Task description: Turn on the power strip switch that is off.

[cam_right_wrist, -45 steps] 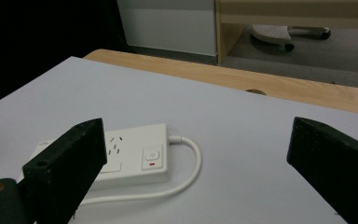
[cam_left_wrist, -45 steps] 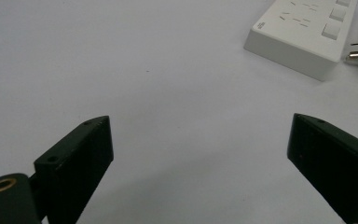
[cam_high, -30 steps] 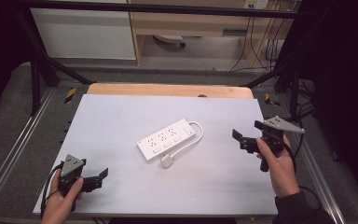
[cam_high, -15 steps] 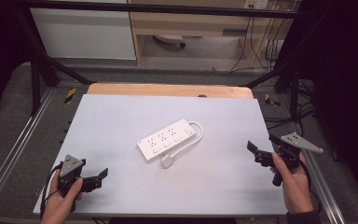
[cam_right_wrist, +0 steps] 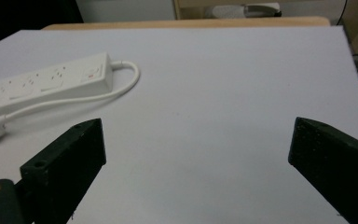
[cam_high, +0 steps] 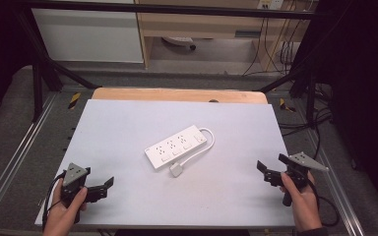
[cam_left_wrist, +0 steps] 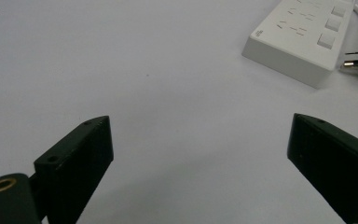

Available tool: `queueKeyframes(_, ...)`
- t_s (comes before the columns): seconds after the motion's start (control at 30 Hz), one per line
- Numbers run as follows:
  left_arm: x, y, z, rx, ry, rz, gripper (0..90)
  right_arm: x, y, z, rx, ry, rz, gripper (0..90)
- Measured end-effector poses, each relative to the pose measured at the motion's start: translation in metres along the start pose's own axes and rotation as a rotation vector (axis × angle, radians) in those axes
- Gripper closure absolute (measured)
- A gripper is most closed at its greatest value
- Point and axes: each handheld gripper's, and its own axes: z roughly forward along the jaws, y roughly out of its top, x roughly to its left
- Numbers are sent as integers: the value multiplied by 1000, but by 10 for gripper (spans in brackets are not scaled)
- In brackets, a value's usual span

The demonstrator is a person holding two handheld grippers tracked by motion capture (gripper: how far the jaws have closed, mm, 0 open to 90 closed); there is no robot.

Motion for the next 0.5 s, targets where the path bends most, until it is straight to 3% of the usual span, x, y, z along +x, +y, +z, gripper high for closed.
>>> queueKeyframes(0.17,0,0,0,-2,0,0,69,5,-14,13,75,21,-9,43)
queueKeyframes(0.33,0,0,0,-1,0,3,69,15,-20,29,151,40,-50,41)
queueKeyframes(0.43,-1,0,0,2,-1,6,69,20,-22,36,186,35,-73,42)
queueKeyframes(0.5,-1,0,0,1,-1,6,69,21,-22,42,209,8,-91,42)
